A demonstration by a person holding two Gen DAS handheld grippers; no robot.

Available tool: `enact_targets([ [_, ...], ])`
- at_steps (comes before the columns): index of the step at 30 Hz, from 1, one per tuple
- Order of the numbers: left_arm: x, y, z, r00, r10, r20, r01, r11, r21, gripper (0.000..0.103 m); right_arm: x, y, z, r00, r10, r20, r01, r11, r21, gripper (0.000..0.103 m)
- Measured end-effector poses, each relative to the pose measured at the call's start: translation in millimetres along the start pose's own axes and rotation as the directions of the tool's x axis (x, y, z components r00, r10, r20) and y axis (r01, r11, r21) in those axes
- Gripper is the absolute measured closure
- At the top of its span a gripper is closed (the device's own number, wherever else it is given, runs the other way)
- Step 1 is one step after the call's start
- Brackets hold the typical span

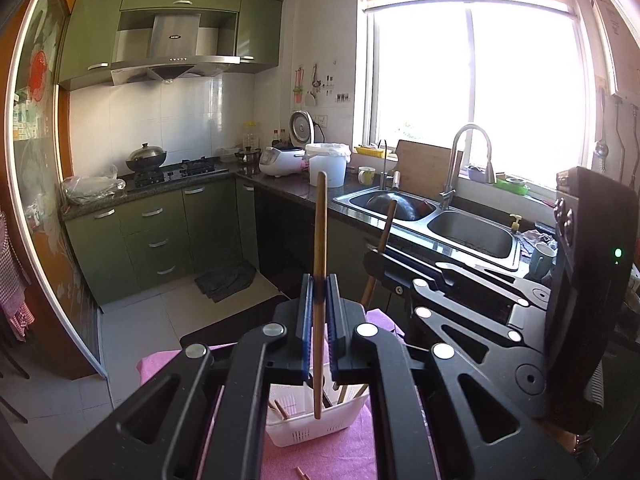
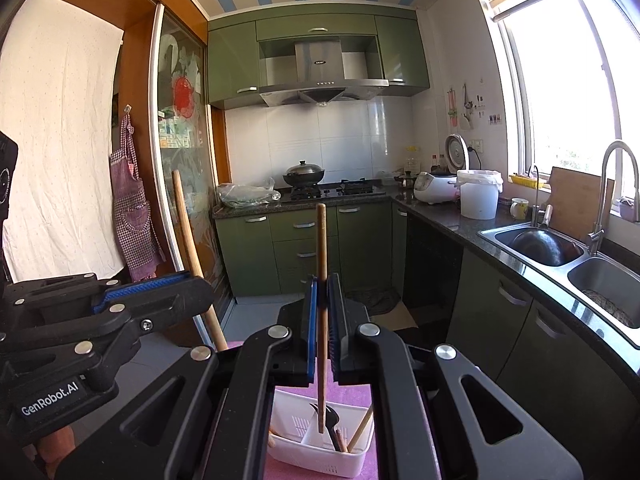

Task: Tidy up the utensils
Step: 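Lift both chopsticks over the white holder and drop them in, opening both grippers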

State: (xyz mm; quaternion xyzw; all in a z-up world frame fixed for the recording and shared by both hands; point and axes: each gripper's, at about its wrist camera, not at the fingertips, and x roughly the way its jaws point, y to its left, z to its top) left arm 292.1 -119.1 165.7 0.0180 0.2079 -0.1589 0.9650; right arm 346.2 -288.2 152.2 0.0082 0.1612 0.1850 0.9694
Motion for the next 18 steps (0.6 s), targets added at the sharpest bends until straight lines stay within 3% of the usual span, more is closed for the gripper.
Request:
enact_targets([
  [12,47.3,9.2,-43.9,0.993,0.051,-0.106,-0.050,0.999,0.012,0.097,35.4,1.8,-48.6,0.994,-0.002,-0.109,-0.001,1.000,-0.019,0.097],
  [18,36.1,10.8,-52.8,0.993,0.049,-0.107,-0.047,0.999,0.017,0.091,20.0,2.4,-50.0,0.996,0.009,-0.084,-0.010,1.000,-0.013,0.097],
])
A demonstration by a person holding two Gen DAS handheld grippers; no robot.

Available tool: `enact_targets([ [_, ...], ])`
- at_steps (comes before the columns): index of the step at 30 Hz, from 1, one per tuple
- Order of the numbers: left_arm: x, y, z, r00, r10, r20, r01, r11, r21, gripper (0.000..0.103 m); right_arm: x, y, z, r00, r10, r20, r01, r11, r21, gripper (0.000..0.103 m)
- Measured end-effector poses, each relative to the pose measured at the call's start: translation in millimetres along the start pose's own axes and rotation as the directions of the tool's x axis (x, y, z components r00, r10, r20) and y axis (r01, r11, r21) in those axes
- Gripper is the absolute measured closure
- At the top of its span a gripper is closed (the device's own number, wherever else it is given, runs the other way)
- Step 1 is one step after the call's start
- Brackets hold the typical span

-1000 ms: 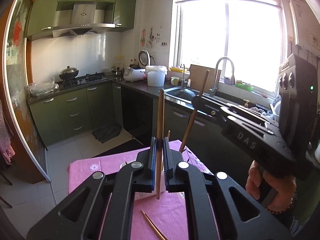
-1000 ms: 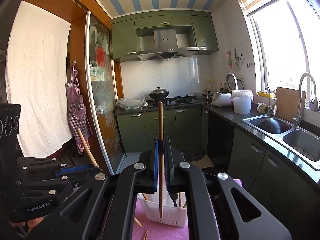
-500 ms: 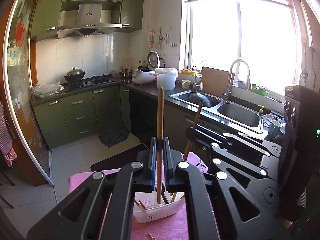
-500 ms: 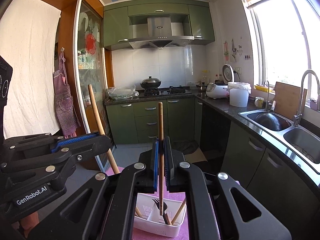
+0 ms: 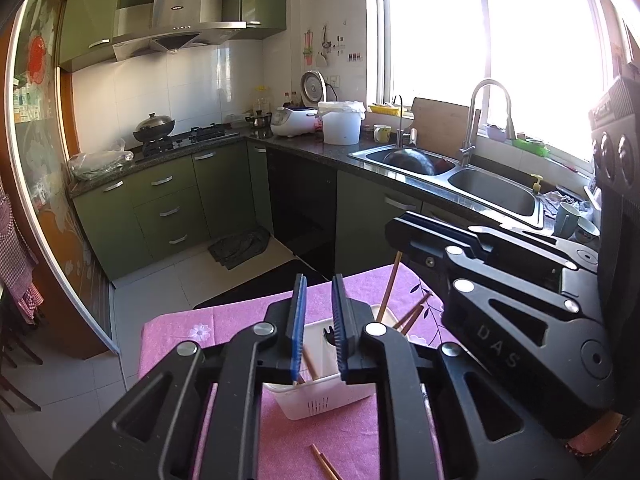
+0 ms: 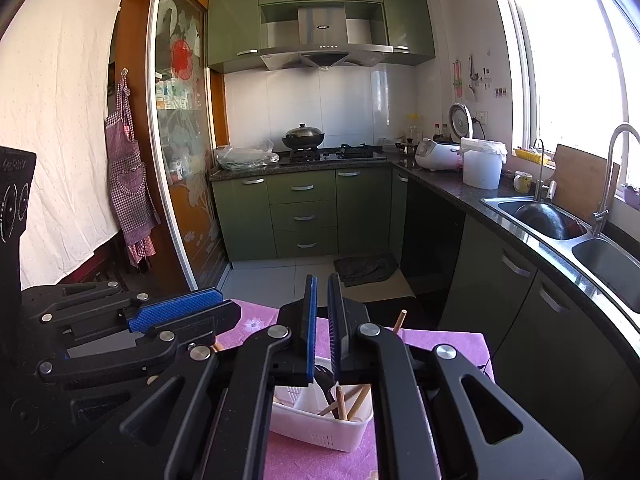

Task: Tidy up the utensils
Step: 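Lift both chopsticks over the white holder and drop them in, opening both grippers, then move both open grippers back over the last two chopsticks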

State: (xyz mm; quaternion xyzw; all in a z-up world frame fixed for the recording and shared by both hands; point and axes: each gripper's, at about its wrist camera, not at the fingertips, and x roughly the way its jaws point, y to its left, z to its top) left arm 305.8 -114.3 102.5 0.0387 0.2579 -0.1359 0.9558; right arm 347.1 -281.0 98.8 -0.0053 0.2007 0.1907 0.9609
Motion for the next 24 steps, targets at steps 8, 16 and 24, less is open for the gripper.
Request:
enact_targets([
  [8,-46.8,0.9,-5.5,0.999,-0.019,0.050,0.020,1.000,-0.019,0.081,-80.2,6.5,-13.1,0.995,0.024,0.097,-0.023,1.000,-0.009,0.096],
  [16,-49.4,0.0,-87.3,0.985,-0.053,-0.166,0.041,0.997,-0.073,0.077,-109.4,4.9,-112.3,0.996,0.026,-0.082,-0.024,0.999,0.023,0.085],
  [24,26.6,2.6,-190.8,0.875,-0.114,-0.471,0.011,0.976,-0.216,0.077,-82.9,-21.5,-210.0,0.958,-0.012,-0.287,0.049,0.991,0.122,0.083],
])
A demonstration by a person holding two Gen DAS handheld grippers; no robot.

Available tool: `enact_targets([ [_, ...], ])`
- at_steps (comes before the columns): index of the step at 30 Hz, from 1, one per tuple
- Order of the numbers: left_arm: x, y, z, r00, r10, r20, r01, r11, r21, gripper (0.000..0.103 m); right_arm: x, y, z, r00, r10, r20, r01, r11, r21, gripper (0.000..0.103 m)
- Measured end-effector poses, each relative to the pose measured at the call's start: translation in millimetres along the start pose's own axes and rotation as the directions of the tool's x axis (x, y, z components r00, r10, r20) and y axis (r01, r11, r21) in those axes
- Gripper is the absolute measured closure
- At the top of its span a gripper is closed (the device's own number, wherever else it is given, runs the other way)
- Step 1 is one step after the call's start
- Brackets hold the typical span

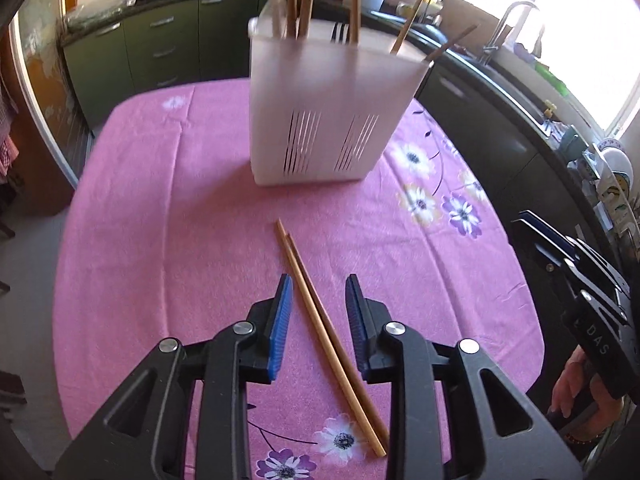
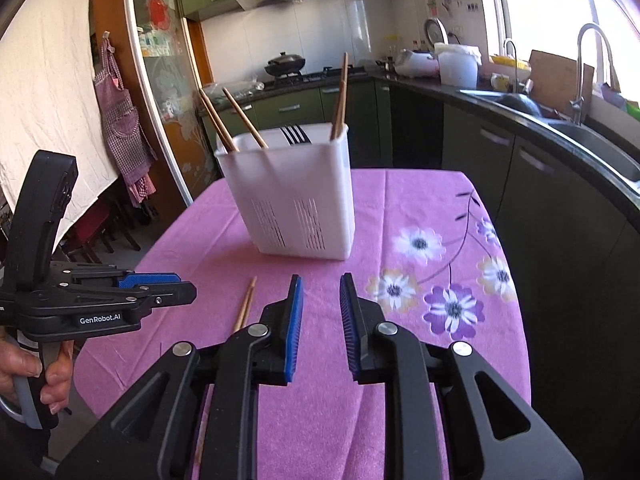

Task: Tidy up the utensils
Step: 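Move both open grippers back over the last two chopsticks, then close the left gripper on one of the last chopsticks and lift it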

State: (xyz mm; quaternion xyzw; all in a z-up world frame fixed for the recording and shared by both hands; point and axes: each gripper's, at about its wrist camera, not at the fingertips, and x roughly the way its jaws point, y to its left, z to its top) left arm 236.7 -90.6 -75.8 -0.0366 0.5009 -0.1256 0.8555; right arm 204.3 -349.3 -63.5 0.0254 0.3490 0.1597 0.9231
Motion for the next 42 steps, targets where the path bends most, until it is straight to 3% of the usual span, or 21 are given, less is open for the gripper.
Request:
enact_targets([
  [8,59.5,2.9,-7.6,0.991,0.074,-0.107,-0.082,0.994,-0.072,0.077,6.8,-24.9,-18.5,1.000,0.000,-0.031,0.002,0.999,0.054,0.080],
  [20,62.4,-5.3,-6.0,0.978,0.168,-0.126,-0.173,0.984,-0.032,0.077,10.3,-40.4,-21.9,0.998,0.042,-0.036,-0.038,0.994,0.100,0.078],
  [25,66.5,-17.9,-4.7,0.977,0.175,-0.124,-0.176,0.984,0.001,0.078,10.9,-41.3,-22.7,0.998,0.060,-0.033,-0.056,0.992,0.110,0.078],
  [28,66.5,-22.7,-6.3,0.979,0.165,-0.122,-0.163,0.986,0.025,0.093,9.1,-40.7,-24.4,0.997,0.063,-0.033,-0.059,0.992,0.107,0.078],
  [34,61.3,-12.7,-8.1,0.985,0.119,-0.127,-0.120,0.993,0.001,0.095,6.6,-46.0,-25.4,0.998,0.061,-0.030,-0.057,0.991,0.120,0.078],
  [42,4.2,-1.5,-10.0,0.997,0.073,0.009,-0.073,0.997,-0.010,0.096,11.0,-42.1,-23.8,0.996,0.067,-0.052,-0.061,0.992,0.113,0.078],
])
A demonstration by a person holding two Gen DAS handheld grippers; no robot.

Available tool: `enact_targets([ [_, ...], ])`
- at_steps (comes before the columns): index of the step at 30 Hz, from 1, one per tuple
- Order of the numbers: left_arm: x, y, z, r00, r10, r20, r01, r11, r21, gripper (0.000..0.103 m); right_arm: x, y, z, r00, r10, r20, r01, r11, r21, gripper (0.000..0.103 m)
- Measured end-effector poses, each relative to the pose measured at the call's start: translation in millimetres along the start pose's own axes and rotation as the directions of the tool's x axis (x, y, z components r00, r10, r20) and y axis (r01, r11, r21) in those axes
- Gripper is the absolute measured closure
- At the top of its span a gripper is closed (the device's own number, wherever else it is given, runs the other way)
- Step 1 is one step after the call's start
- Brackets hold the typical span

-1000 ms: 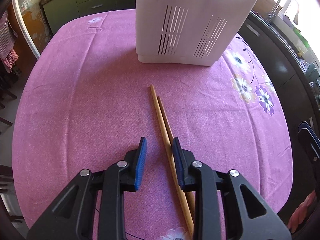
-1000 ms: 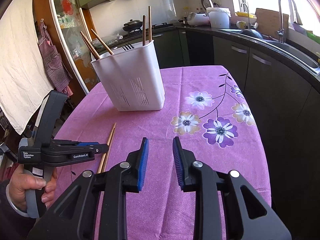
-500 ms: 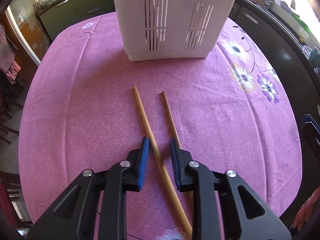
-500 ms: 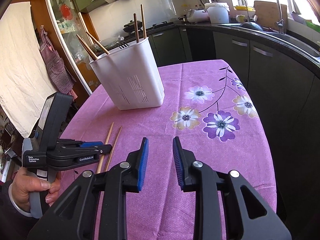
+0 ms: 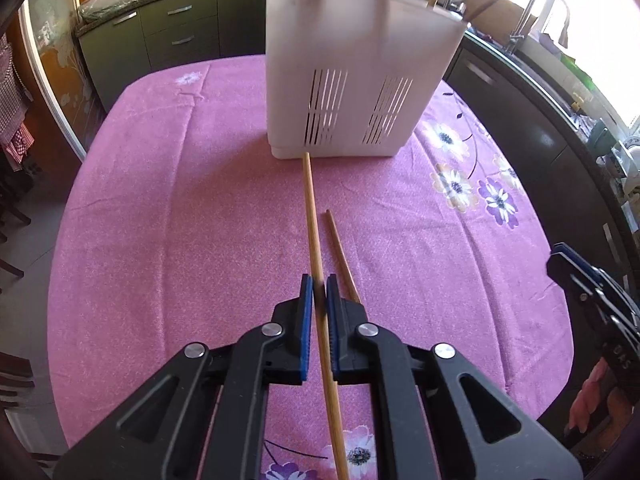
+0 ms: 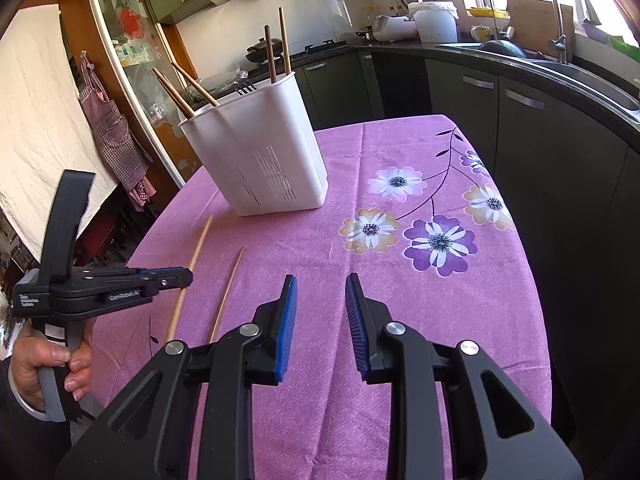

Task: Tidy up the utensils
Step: 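Close the left gripper on one of the last chopsticks and lift it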

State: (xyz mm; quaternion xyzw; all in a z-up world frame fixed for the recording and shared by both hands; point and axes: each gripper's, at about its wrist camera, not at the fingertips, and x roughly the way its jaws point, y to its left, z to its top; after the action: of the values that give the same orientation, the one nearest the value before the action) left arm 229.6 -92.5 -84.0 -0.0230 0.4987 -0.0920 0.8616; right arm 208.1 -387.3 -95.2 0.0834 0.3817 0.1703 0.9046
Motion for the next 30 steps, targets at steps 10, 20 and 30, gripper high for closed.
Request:
enact_targets([
  [10,-101.6,10.0,-16.3,0.966,-0.014,0.259,0.005,0.999,0.034,0.096,34.7,40.0,7.4,0.995,0.039,-0.088,-0.046,0.996,-0.080,0.070],
  [20,-69.6,19.9,-11.0,0.990,-0.014,0.139,0.011,1.000,0.017,0.096,63.2,76.4,17.7,0.991,0.032,-0.127,-0.047,0.992,-0.119,0.070],
  [30,44.2,50.1,22.2,0.992,0.073,-0.106,-0.088,0.985,-0.151,0.087,53.9,64.7,16.0,0.992,0.014,-0.129,-0.028,0.994,-0.110,0.070],
])
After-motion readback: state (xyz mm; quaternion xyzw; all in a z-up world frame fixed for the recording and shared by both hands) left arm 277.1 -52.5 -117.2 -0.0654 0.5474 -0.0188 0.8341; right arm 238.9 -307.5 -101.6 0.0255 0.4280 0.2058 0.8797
